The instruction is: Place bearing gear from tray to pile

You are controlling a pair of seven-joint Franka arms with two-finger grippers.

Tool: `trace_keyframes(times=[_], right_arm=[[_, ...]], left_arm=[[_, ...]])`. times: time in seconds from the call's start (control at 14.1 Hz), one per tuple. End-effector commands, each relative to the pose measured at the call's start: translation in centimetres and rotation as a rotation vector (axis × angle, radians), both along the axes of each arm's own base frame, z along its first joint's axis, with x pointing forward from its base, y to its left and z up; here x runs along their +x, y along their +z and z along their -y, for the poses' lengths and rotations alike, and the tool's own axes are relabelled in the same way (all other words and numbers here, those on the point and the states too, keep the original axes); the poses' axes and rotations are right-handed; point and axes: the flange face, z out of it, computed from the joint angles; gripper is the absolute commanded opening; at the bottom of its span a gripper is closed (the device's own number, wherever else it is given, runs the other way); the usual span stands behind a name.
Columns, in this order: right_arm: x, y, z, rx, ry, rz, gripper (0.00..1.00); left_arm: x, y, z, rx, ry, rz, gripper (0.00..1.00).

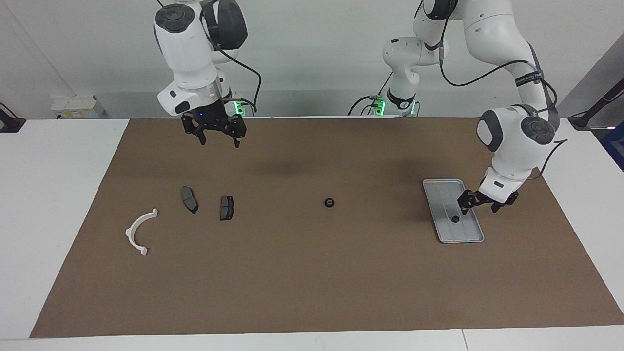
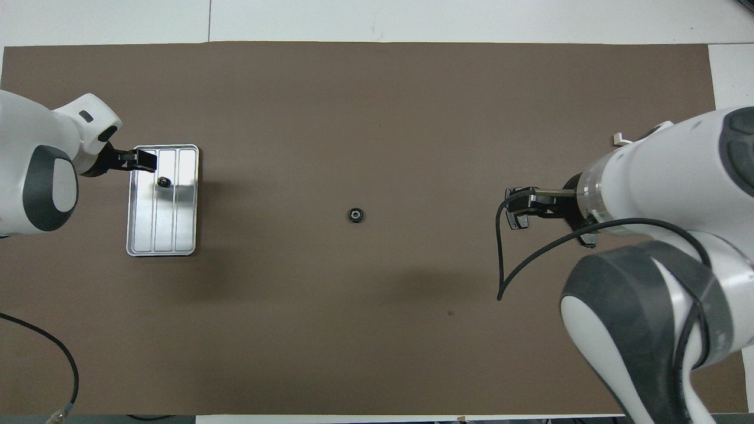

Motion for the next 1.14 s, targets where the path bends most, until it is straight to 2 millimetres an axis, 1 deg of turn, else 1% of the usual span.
trace_keyframes(times=[0.0, 0.14, 0.28, 0.35, 0.57, 0.71, 0.85, 0.92, 1.06], right_arm=[[0.1, -2.9, -4.6, 0.0, -0.08, 0.008, 1.0], [0.1, -5.5, -8.7, 0.007, -0.149, 0.01, 1.0], [0.1, -8.1, -12.2, 0.012, -0.211, 0.007, 1.0], [-0.1, -9.3, -14.0, 0.017, -0.237, 0.008, 1.0], [0.4, -11.9, -18.1, 0.028, -0.302, 0.008, 1.0], [1.1, -12.7, -20.7, 0.045, -0.336, 0.015, 1.0], [1.5, -13.8, -21.9, 0.053, -0.344, 0.024, 1.0], [1.1, -14.4, -23.5, 0.052, -0.326, 0.018, 1.0], [1.7, -16.6, -26.1, 0.038, -0.352, 0.012, 1.0]], left_arm=[[0.1, -2.3, 0.9, -0.024, -0.006, 0.014, 1.0], [0.0, -2.8, 0.9, -0.023, -0.007, 0.015, 1.0], [-0.3, -3.4, 0.5, -0.024, -0.002, 0.015, 1.0], [-0.7, -4.0, 0.4, -0.024, -0.001, 0.006, 1.0], [-1.1, -4.4, 0.7, -0.046, 0.008, -0.006, 1.0], [-1.1, -4.6, 0.9, -0.073, 0.029, -0.002, 0.99], [-1.3, -4.9, 0.9, -0.075, 0.026, -0.009, 0.98], [-1.4, -5.0, 0.9, -0.078, 0.027, -0.011, 0.97], [-1.4, -5.5, 0.9, -0.079, 0.009, 0.004, 0.97]])
